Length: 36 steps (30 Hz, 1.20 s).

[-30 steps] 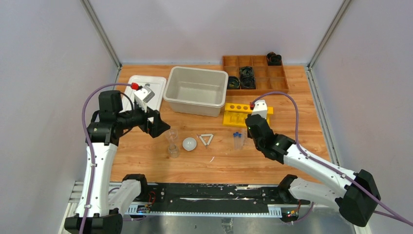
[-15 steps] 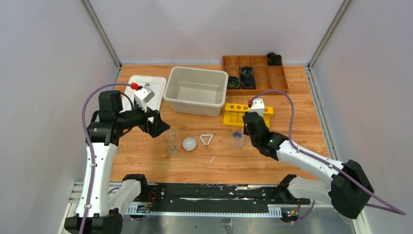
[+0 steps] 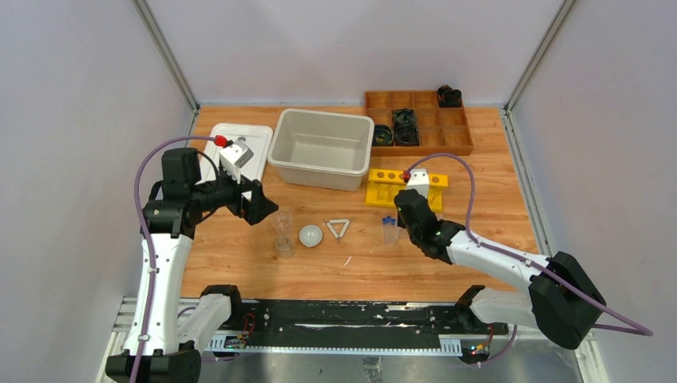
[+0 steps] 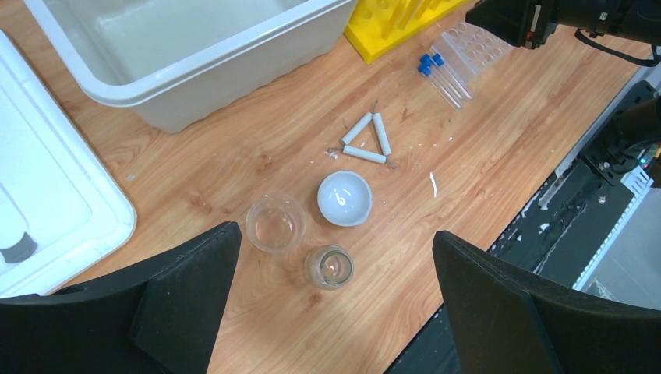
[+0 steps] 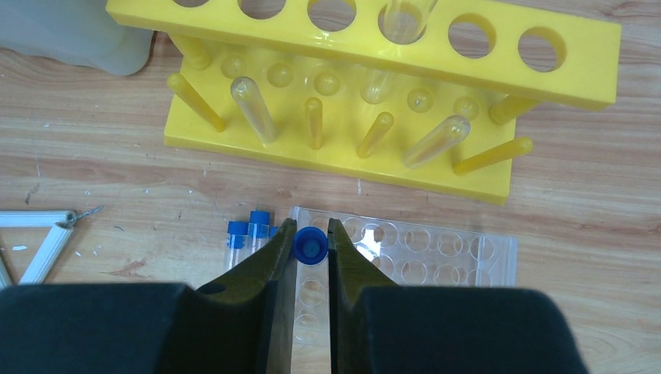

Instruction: Organize the chemistry lab equipment

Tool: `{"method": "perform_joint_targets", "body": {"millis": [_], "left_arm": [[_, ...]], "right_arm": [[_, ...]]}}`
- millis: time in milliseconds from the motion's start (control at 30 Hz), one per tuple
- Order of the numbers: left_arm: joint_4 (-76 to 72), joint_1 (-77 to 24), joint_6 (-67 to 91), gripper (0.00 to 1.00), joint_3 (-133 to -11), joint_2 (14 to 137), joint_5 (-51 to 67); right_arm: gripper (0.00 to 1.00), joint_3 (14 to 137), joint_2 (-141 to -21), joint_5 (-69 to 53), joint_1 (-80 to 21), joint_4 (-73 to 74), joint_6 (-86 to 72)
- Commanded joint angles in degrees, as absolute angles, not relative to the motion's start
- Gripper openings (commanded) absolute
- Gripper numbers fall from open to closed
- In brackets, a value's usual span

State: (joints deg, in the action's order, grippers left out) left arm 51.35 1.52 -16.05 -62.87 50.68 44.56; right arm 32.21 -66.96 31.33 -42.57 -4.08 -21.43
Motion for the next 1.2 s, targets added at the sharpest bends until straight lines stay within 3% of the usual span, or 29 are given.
{"method": "perform_joint_targets", "body": {"millis": [0,533,800,1033,1167], "left_arm": [[50.71,1.49,-16.35,1.0,-64.33,50.25,44.56],[50.66,1.49,-16.51,1.0,-64.83,50.63,44.49],[50.71,1.49,-16.52,1.0,-64.73,50.7,44.39],[50.69,1.49,-16.44,1.0,-65.26,50.71,44.56],[50.71,1.49,-16.4,1.0,-65.53,50.83,44.56]], "right_arm": [[0.0,30.95,-67.39,32.8,-41.77,-6.45,-22.03],[0.01,27.34,-69.47,33.31,-41.69,-10.0,-24.34],[0.45,31.11,-64.44,34.2,-41.77,-1.47,-26.82],[0.61,39.77,-59.64,39.16,-46.09,14.38,-30.92],[0.64,45.08,-62.15,39.14,-51.24,18.69,-31.86]]}}
